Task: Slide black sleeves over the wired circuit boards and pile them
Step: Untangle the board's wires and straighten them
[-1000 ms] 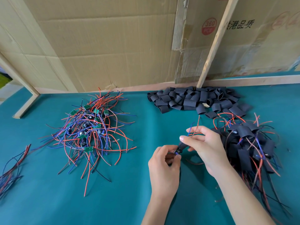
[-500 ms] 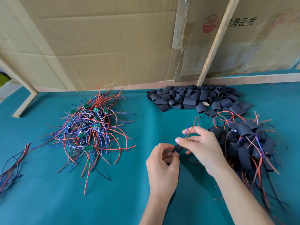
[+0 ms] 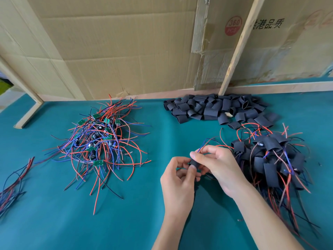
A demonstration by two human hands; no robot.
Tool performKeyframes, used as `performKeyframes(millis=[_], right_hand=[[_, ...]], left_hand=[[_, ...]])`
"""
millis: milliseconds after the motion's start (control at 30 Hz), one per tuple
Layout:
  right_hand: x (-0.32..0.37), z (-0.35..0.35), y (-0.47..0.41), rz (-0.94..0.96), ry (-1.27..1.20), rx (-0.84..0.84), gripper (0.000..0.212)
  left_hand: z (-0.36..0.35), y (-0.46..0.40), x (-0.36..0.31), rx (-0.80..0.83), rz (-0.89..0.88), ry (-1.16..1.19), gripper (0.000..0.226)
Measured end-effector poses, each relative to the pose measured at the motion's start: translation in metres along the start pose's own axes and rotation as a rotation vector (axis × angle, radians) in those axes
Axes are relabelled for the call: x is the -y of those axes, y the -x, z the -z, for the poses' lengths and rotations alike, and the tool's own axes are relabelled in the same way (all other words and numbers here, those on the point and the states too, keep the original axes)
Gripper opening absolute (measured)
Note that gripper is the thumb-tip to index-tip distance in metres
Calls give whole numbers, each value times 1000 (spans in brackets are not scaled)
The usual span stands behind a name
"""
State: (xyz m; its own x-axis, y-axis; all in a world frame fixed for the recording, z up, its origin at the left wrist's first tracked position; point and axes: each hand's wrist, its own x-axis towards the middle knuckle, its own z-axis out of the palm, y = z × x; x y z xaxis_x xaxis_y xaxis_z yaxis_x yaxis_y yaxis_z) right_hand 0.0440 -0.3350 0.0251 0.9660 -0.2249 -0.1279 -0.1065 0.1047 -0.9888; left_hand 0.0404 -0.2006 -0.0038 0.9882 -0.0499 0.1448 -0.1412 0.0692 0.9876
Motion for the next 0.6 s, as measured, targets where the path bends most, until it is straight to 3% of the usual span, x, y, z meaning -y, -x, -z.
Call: performKeyframes(millis=[200,267,367,467,600], right_hand=[[6,-2,5,-25,-94,76,22],[10,-4,6,3,-84,20,14],[27,9,7,120,-51,-181,12],[56,46,18,246,137,-326,7],[103,120,45,191,578,-429,38]], left_hand=[[0,0,-1,-2,37,13,22],[0,1,-2,23,38,2,13],[-2,2,-4,34,34,-40,18],[-3,0,-3,17,39,-57,20],[-3,0,1,33,38,-49,21]])
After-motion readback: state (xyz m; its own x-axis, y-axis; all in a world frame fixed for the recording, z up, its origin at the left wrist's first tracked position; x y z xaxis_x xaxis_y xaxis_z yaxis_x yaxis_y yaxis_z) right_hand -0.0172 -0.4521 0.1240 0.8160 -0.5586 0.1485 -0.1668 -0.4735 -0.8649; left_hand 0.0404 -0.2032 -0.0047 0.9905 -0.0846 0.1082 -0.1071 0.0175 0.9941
